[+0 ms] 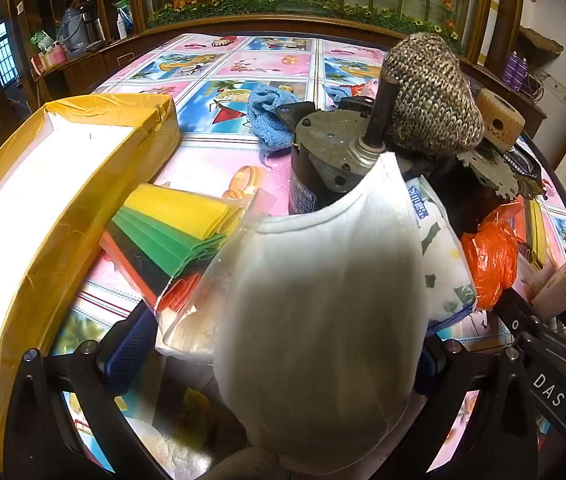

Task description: Organize soft objects

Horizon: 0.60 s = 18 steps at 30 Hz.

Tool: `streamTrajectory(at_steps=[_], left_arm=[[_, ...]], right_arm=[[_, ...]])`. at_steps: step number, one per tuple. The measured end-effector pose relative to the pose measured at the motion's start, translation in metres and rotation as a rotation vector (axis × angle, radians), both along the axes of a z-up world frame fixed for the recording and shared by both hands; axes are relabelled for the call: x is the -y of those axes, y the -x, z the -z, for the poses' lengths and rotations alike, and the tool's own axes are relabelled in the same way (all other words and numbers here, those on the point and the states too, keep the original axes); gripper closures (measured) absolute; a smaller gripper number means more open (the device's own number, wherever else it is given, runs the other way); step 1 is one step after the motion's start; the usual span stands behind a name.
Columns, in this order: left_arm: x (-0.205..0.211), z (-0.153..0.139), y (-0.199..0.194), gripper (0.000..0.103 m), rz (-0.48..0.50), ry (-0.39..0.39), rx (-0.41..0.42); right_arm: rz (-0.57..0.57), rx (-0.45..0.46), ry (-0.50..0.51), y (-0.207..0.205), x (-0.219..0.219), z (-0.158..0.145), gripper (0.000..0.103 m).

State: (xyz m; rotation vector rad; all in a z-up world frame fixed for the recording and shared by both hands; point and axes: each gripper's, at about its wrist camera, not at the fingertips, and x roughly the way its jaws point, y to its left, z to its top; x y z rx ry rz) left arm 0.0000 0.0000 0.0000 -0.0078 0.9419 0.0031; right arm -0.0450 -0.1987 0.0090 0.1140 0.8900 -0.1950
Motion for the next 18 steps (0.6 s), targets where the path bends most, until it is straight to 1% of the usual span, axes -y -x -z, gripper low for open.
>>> streamTrajectory(at_steps=[11,18], left_arm=[[0.0,0.0,0.0001,0.0,0.001,0.001,0.001],[-0.0036,0.0012,0.0034,0.0,0.023,0.001,0.001]], right_arm=[[-0.001,0.0,0.0,-0.0004,0.0007,0.0001,0.001],[-0.001,0.0,0.0,-0.0006,0.0012,0.0002,0.001]])
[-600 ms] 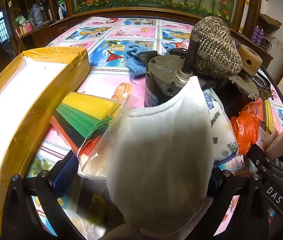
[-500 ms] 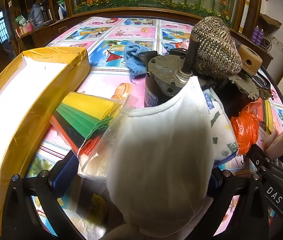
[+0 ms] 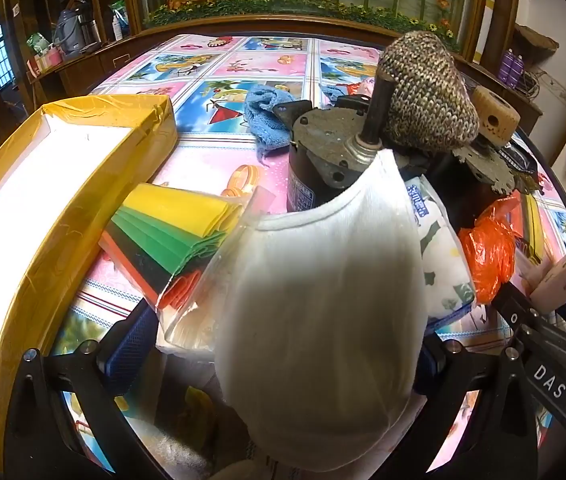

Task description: Organize soft objects

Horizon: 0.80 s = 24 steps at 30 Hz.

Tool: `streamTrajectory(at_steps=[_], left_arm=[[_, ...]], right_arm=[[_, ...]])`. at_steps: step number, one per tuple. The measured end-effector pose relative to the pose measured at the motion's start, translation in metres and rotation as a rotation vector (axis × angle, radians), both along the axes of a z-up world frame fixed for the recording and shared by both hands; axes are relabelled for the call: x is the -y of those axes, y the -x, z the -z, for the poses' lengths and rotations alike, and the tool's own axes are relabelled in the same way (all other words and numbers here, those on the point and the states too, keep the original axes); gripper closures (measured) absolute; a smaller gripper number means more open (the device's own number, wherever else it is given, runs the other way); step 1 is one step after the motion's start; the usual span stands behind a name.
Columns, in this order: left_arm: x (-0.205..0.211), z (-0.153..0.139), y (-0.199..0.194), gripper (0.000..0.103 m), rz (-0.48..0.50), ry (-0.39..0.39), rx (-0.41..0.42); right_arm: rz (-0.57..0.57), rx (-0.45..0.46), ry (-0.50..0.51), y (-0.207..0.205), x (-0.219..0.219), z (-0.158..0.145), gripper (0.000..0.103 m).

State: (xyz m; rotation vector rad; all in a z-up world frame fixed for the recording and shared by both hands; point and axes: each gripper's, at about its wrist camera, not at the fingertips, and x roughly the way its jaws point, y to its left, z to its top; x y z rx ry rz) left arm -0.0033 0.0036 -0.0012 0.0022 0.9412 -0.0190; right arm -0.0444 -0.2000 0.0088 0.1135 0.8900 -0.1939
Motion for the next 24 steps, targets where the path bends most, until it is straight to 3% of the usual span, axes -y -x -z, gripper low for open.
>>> streamTrajectory(at_steps=[8,12,24], left_arm=[[0.0,-0.002,0.009,0.0,0.005,0.0,0.0],[0.0,-0.002,0.01,0.0,0.005,0.0,0.001],[0.0,-0.002,0.006,0.0,0.003,0.0,0.0]], right_arm=[[0.006,-0.001,0.003,-0.001,0.0,0.0,0.001],[0.076,-0.004,0.002,-0.011,-0.002,-0.001,0.001],[0.07,-0.003,-0.003,-0.012,-0.003,0.0,0.001]])
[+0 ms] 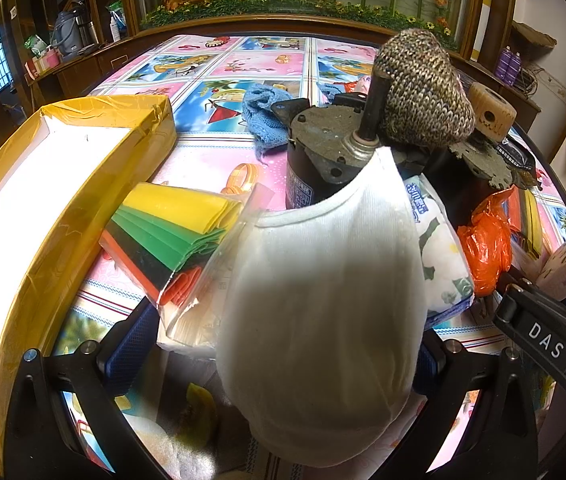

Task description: Organize soft objects

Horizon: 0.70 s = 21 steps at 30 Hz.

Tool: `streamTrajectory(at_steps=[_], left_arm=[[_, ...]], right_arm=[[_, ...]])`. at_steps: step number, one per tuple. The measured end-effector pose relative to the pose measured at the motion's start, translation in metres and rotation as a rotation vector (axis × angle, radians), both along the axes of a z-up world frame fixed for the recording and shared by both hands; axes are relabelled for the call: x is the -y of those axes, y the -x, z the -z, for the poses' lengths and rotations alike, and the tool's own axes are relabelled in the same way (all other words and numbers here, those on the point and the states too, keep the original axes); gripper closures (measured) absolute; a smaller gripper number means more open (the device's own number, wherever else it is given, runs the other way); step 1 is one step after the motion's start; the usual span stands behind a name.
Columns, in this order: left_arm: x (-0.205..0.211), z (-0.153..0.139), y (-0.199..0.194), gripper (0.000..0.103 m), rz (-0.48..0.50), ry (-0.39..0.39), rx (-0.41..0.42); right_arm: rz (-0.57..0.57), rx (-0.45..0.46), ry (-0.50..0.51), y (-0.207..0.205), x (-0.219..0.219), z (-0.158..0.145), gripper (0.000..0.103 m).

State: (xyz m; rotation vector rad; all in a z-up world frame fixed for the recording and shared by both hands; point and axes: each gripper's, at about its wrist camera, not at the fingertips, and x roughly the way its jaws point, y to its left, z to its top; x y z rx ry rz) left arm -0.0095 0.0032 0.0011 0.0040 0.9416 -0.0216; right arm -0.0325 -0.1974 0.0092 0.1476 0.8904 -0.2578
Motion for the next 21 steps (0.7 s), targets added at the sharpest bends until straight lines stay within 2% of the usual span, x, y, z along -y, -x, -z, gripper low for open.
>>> streamTrajectory(at_steps=[4,6,10,12,15,18,21], left_arm=[[0.002,-0.001,0.001,0.0,-0.004,-0.003,-0.026],[0.003,-0.002,0.005,0.0,0.027,-0.006,-0.04],[0.008,-0.002,0.016,0.0,0.041,-0.024,-0.024],[0.013,-0.004,0.019,0.0,0.056,-0.056,-0.019],[0.01,-0.005,0.021,0.0,0.13,0.001,-0.079],[-0.005,-0.021,0.038,0.0,0.139,0.061,-0.027],[-0.024,-0.053,0.057,0.0,0.167,0.12,0.076]], right_arm=[[-0.08,-0.034,-0.013,-0.001,0.006,-0.001,0.001],[-0.094,-0.051,-0.015,-0.002,0.009,-0.002,0.001],[-0.131,-0.063,-0.009,-0.001,0.01,-0.003,0.001],[-0.142,-0.063,-0.002,0.002,0.008,-0.003,0.001],[-0.166,-0.06,0.02,0.01,0.003,-0.005,0.002],[-0.141,-0.016,0.081,0.029,0.004,-0.014,0.007],[-0.161,0.07,0.072,0.056,0.009,-0.034,0.007]])
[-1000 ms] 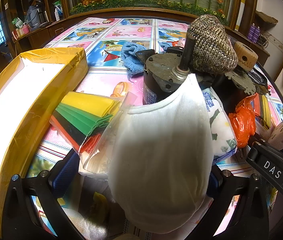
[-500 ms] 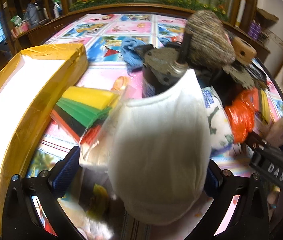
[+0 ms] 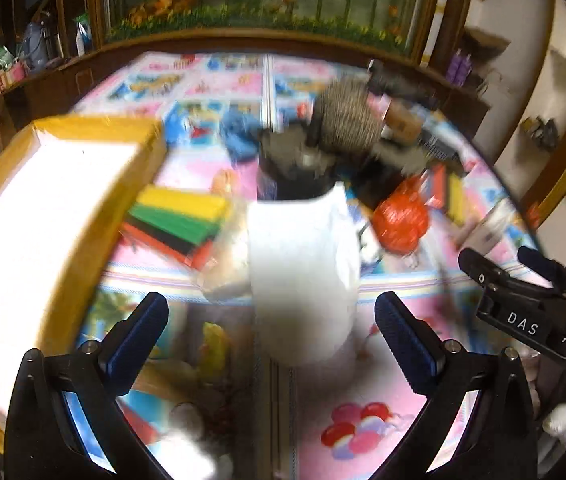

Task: Organize soft objects
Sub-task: 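Grasp the white cloth with the left tool while the right tool grasps the lemon-print tissue pack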

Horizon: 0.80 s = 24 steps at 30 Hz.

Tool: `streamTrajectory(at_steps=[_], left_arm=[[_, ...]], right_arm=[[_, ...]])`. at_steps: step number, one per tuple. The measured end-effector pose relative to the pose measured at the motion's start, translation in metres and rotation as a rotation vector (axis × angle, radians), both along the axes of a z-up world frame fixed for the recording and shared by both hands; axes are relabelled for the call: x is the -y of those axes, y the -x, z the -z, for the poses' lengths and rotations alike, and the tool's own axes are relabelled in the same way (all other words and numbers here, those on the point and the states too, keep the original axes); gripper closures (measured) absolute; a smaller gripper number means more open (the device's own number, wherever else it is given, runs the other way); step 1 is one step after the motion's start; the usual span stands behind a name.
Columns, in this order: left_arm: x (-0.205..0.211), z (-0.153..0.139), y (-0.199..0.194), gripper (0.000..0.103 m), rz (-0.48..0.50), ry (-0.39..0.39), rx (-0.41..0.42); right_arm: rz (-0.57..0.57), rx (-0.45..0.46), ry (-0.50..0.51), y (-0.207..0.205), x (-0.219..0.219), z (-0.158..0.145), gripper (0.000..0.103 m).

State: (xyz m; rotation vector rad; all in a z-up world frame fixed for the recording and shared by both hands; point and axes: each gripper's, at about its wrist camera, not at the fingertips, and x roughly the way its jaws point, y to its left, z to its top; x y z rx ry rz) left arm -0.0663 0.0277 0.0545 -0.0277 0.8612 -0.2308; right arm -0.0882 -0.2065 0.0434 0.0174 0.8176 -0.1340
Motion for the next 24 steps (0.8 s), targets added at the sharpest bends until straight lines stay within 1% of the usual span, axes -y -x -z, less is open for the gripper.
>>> streamTrajectory(at_steps=[1,2,3,5,6,7,8,9,11,13,14,15,16,18,19,20,23,24], left_arm=[[-0.008,-0.012,0.005,0.0,0.002,0.017,0.041],[-0.018,-0.029,0.013,0.0,-0.003,0.031,0.103],[-0.026,-0.043,0.02,0.0,-0.008,0.047,0.155],[-0.047,-0.069,0.035,0.0,-0.033,0.075,0.27],[-0.057,-0.082,0.043,0.0,-0.045,0.093,0.337],[-0.065,-0.09,0.048,0.0,-0.057,0.1,0.381],[-0.069,-0.095,0.049,0.0,-0.079,0.092,0.41],[-0.072,-0.095,0.046,0.0,-0.101,0.076,0.416],[-0.068,-0.085,0.03,0.0,-0.09,0.048,0.367],[-0.059,-0.063,0.014,0.0,-0.067,0.009,0.235],[-0.053,-0.051,0.01,0.0,-0.043,0.01,0.179],[-0.046,-0.039,0.005,0.0,-0.015,0.014,0.132],[-0.039,-0.03,0.002,0.0,0.004,0.012,0.104],[-0.026,-0.02,0.0,0.0,0.03,-0.001,0.083],[-0.02,-0.016,0.0,0.0,0.041,-0.009,0.078],[-0.014,-0.011,-0.002,0.001,0.055,-0.019,0.069],[0.004,0.001,-0.009,0.011,0.099,-0.044,0.032],[0.01,0.005,-0.012,0.012,0.112,-0.051,0.02]], right_arm=[[-0.009,0.043,-0.009,0.012,0.003,-0.012,0.007],[-0.011,0.075,-0.018,0.021,0.008,-0.02,0.006],[-0.012,0.127,-0.031,0.034,0.013,-0.032,0.006],[-0.003,0.203,-0.047,0.053,0.026,-0.045,0.003],[0.004,0.228,-0.047,0.059,0.031,-0.049,0.001],[0.023,0.234,-0.037,0.061,0.039,-0.051,0.001],[0.042,0.233,-0.029,0.065,0.041,-0.048,0.001],[0.063,0.231,-0.021,0.063,0.045,-0.046,0.001],[0.089,0.213,-0.049,0.06,0.054,-0.038,0.002],[0.093,0.201,-0.084,0.055,0.055,-0.029,0.002],[0.09,0.202,-0.087,0.053,0.056,-0.027,0.002],[0.084,0.204,-0.082,0.052,0.054,-0.023,0.002],[0.077,0.206,-0.069,0.051,0.05,-0.018,0.003],[0.062,0.209,-0.062,0.036,0.051,-0.014,0.006],[0.053,0.21,-0.058,0.037,0.048,-0.012,0.007],[0.05,0.207,-0.058,0.029,0.051,-0.01,0.007],[0.049,0.229,-0.064,0.027,0.052,-0.011,0.007],[0.052,0.224,-0.067,0.024,0.053,-0.008,0.007]])
